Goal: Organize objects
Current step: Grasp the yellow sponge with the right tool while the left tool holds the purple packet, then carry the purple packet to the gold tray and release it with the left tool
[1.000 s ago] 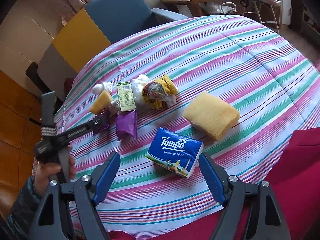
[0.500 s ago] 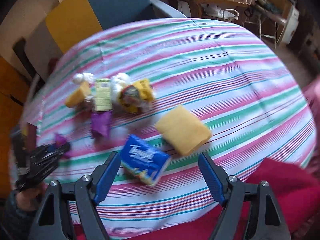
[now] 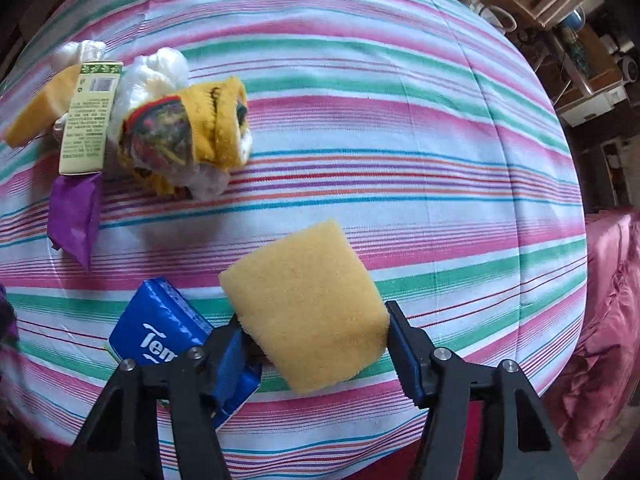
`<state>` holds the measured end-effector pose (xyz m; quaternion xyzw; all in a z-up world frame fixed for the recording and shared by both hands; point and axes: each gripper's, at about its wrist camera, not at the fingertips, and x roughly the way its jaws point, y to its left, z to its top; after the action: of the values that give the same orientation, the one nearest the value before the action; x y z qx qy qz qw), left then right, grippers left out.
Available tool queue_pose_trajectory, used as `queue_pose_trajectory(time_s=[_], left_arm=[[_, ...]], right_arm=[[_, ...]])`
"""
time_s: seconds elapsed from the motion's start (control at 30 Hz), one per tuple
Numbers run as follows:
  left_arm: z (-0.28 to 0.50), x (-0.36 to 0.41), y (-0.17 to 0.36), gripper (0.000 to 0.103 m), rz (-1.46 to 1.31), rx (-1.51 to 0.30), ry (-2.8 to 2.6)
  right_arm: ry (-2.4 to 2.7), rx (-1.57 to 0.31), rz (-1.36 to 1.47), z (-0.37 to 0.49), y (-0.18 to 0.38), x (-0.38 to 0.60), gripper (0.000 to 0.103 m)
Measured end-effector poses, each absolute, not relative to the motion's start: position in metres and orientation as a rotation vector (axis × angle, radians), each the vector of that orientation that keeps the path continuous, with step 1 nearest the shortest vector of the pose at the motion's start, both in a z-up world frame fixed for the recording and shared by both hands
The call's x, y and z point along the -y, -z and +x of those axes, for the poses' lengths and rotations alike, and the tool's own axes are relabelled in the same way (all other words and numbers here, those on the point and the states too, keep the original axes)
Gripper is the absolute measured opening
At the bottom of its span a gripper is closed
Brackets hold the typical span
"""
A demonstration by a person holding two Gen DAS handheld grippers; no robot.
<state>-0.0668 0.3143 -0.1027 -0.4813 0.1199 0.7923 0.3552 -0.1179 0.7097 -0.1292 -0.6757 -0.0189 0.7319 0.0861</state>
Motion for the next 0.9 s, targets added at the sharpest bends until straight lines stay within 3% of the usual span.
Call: queue_pose_trajectory(time_s=[0.27, 0.5, 0.73, 0.9], left_arm=[[-0.054, -0.261, 0.051, 0.028, -1.144, -0.184, -2.143], [-0.062, -0.147, 0.007, 0.029, -1.11, -0.071, -2.383], [-0.072, -0.028, 0.015, 0.028, -1.237, 0.032, -2.577], [-0.077, -0.002, 0.042, 0.028, -1.342, 0.064, -2.58]], right_arm=[[-2.156, 0.056, -1.922, -0.114, 0.124, -0.726, 0.058], [-2.108, 0.148, -1.909, -0.116, 0.127, -0.731, 0.058], [-2.103, 0.111, -1.948, -0.118, 0.135, -0.74, 0.058], [-2.101, 0.129, -1.945, -0.12, 0.135, -0.744, 0.058]])
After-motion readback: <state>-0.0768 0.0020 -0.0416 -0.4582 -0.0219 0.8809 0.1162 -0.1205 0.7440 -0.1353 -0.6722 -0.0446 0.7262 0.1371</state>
